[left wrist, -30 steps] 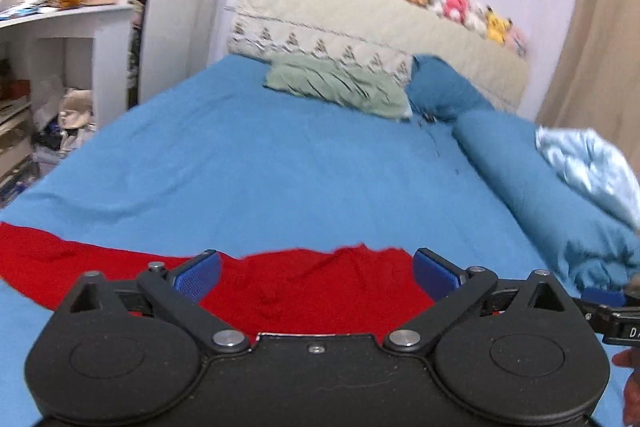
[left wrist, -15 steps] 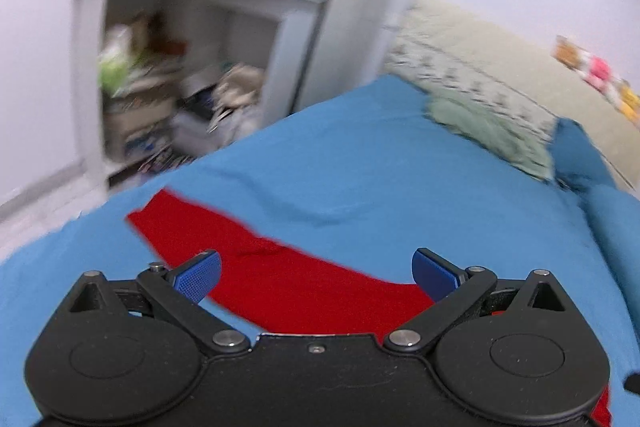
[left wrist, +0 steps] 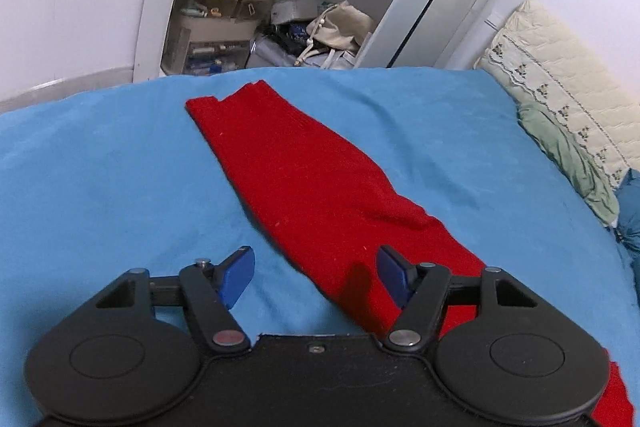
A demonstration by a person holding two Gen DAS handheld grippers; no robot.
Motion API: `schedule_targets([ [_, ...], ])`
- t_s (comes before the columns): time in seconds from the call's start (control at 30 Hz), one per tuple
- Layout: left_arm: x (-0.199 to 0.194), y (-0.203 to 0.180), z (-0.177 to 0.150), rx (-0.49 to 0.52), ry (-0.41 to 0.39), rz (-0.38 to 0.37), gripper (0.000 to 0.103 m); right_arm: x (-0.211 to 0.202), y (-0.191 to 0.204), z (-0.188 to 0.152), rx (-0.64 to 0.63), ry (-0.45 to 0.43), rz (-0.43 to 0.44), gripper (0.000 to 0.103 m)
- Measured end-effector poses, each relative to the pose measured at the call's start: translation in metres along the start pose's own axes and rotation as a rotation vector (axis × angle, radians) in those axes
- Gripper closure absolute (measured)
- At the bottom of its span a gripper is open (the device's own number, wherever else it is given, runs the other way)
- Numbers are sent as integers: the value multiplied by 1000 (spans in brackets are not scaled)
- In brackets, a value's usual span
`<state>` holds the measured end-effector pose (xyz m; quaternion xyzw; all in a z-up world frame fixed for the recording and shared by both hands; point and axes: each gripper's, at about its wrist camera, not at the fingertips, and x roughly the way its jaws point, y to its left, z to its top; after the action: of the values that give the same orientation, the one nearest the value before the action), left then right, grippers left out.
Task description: Fold small clothes
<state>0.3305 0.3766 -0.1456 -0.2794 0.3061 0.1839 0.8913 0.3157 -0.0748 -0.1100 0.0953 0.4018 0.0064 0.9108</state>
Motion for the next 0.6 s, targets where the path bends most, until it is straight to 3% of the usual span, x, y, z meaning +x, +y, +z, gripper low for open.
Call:
schedule_targets([
  [0.13, 7, -7, 2, 17, -34, 32, 33, 16, -4, -3, 12, -6, 14, 0],
  [0.17, 12, -8, 4, 17, -36, 39, 37, 19, -5, -3, 17, -8, 14, 0],
  [0.2, 18, -9, 6, 18, -41, 54, 43, 22, -5, -4, 24, -9, 14, 0],
  [0.27, 22, -11, 9, 30, -43, 89, 75, 26, -8, -5, 38, -8, 17, 0],
  [0.37, 26, -12, 11, 31, -30, 82, 95, 28, -9, -7, 40, -12, 19, 0],
  [0.6, -1, -47, 14, 130, -90, 37, 97, 19, -17, -3, 46, -42, 10, 0],
])
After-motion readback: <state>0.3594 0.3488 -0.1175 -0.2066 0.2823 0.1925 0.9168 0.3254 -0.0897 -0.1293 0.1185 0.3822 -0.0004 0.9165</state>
